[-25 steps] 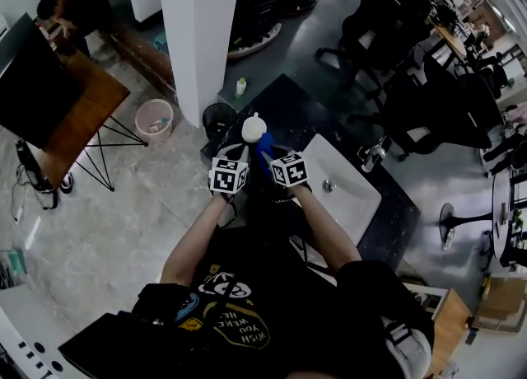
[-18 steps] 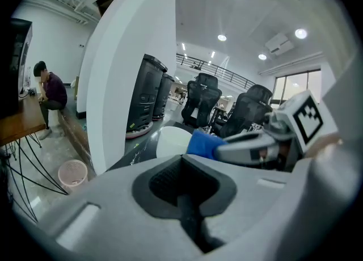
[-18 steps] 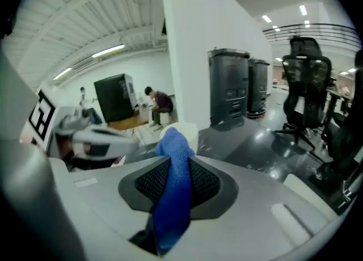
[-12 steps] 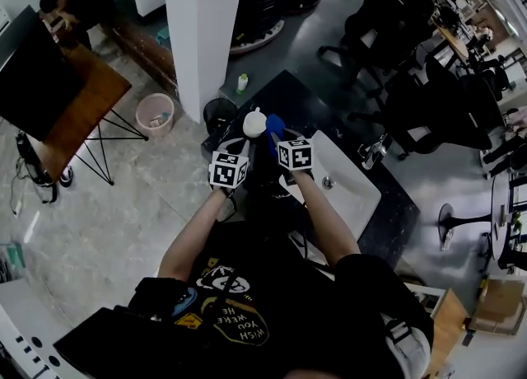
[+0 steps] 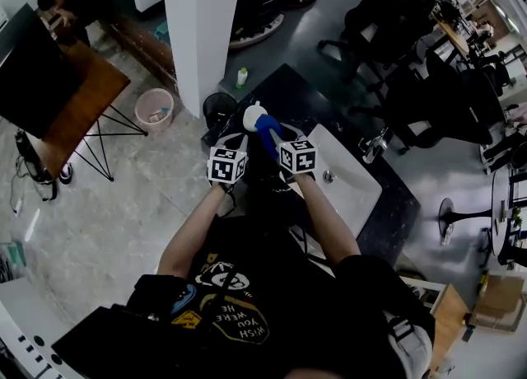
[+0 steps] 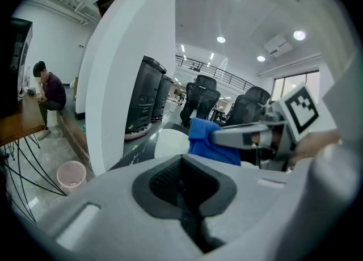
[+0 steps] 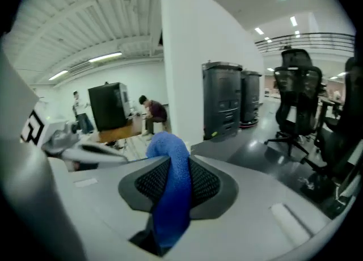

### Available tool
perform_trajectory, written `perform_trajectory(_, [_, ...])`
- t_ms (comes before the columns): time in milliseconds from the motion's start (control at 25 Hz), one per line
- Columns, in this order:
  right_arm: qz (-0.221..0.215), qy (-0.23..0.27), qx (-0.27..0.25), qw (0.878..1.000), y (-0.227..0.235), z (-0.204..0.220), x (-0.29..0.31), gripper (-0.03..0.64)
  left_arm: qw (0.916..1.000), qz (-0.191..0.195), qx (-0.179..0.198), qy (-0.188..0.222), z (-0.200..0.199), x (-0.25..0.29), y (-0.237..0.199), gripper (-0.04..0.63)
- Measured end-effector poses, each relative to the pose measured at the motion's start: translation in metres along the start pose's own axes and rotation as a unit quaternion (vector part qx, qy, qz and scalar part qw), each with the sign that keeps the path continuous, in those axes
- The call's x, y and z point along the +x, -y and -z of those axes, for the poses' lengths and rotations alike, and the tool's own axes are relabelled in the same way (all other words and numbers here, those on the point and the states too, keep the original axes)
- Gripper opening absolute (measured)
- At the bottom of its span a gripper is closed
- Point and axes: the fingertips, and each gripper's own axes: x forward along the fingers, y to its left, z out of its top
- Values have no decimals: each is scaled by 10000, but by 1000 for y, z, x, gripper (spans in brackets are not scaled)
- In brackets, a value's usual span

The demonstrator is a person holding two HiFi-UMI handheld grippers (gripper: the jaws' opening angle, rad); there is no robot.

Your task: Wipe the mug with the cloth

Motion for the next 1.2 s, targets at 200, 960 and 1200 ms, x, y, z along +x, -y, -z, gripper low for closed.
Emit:
perform_trajectory(200, [61,-488,-44,9988,8,16,10,95,10000,21,82,27,-4,3,4,3])
perform_trajectory(960, [-1350,-1139,-626,9823,-67,65,10,95,9999,-47,-90,113,-8,-5,-10,3])
perform_trajectory(1200, [-398,-275,318,9983,2,18,-5,95,9998,-60,-116,172,-9,-9,-12,3])
